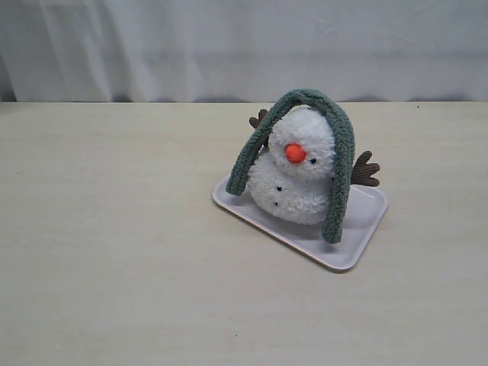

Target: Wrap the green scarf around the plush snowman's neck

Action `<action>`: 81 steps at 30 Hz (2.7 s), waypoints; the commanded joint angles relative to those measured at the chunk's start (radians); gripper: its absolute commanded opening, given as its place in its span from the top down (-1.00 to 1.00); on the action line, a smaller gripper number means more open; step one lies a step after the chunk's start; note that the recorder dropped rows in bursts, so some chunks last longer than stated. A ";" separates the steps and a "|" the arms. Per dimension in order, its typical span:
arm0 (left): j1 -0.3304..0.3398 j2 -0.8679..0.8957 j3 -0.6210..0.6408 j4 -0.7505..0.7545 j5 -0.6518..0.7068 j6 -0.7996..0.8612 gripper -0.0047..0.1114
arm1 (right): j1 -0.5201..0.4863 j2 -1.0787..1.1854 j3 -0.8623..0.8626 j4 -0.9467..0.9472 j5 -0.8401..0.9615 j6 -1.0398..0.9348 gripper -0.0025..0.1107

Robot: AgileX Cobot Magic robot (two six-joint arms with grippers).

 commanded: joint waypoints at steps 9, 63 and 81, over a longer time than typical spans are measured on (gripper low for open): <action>0.000 -0.003 0.003 -0.006 -0.011 -0.006 0.92 | 0.001 -0.003 0.003 -0.111 -0.349 0.000 0.88; 0.000 -0.003 0.003 -0.006 -0.013 -0.006 0.92 | 0.256 1.624 -1.254 0.717 0.052 -0.742 0.09; 0.000 -0.003 0.003 -0.006 -0.013 -0.006 0.92 | 0.256 1.703 -1.264 0.433 0.149 -0.553 0.53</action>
